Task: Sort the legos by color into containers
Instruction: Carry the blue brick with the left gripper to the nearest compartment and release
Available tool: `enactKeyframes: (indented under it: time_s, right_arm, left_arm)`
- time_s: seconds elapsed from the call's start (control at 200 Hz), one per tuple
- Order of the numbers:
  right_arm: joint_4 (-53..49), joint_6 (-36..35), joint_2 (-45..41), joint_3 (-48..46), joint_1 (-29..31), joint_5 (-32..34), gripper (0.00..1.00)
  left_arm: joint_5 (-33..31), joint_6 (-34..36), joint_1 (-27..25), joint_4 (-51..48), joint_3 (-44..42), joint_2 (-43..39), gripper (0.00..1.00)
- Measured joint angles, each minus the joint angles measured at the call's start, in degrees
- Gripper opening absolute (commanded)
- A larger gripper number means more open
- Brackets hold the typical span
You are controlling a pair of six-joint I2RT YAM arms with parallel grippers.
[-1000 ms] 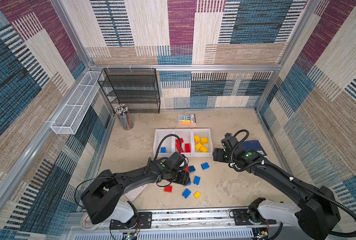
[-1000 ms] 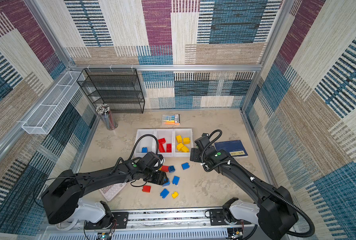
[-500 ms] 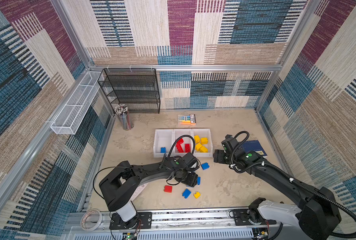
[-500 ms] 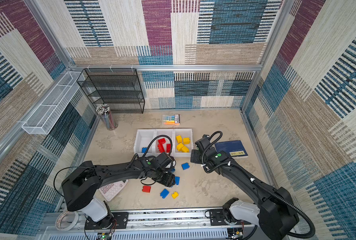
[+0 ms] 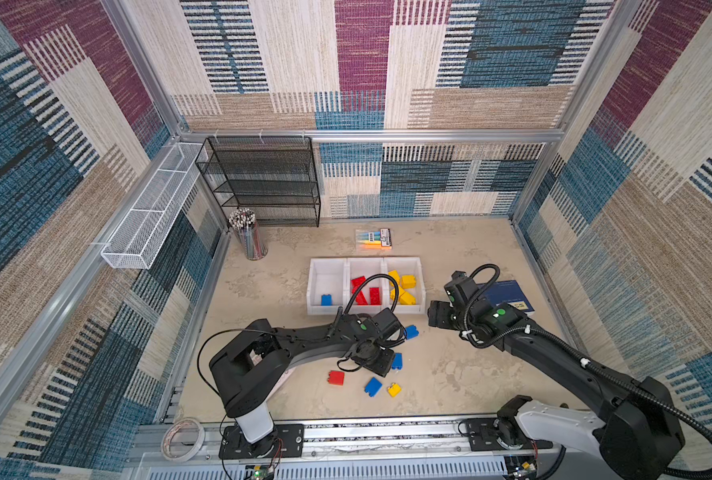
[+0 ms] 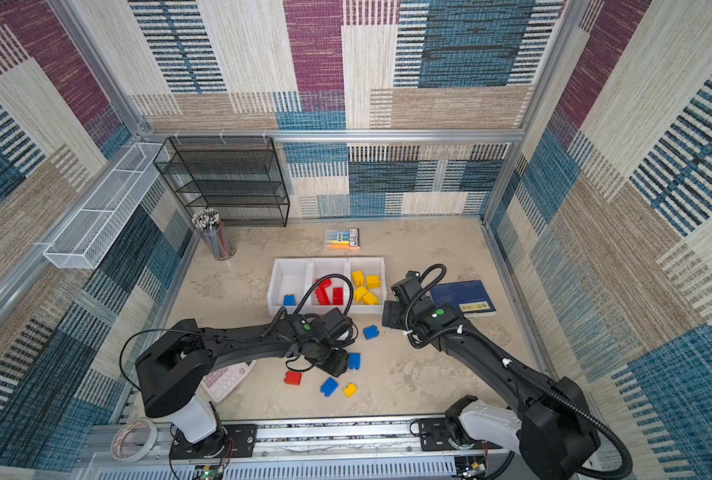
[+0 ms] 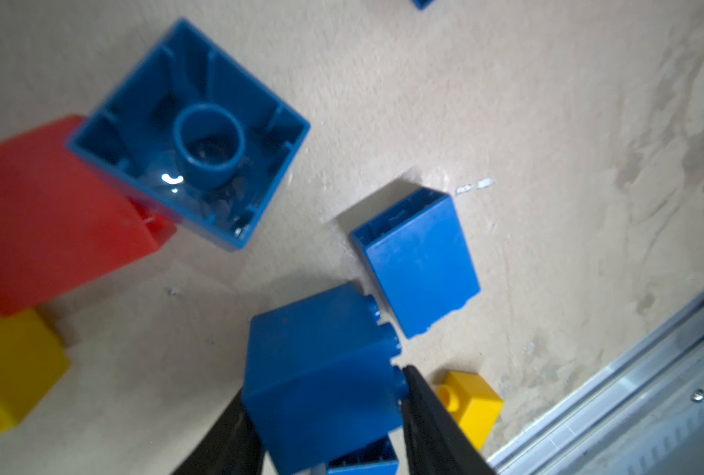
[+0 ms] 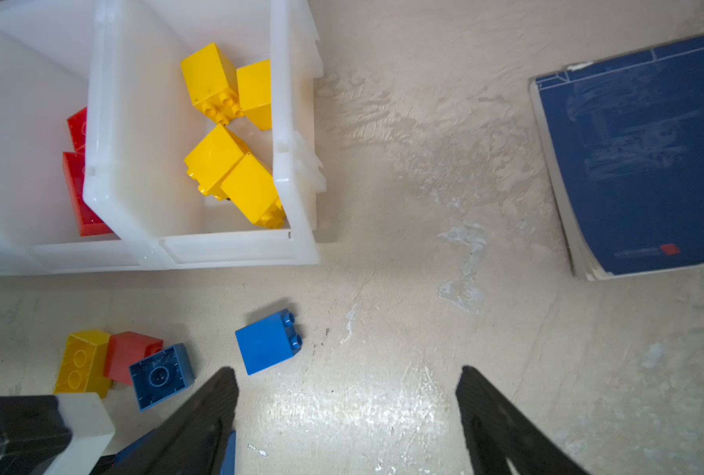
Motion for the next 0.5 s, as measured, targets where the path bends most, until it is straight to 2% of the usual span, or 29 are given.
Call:
enactKeyframes:
  time_s: [0.371, 0.501]
  right_arm:
    - [-0.1, 0.0, -0.7, -0.4, -0.1, 0.0, 0.86]
    - [-0.5, 0.0, -0.8, -0.1, -0.1, 0.0, 0.86]
  left_arm:
    - [-1.4, 0.2, 0.3, -0.8, 0.0, -3.7, 0.43]
    - [-1.6, 1.1, 3.0, -2.2, 0.4, -7.5, 0.43]
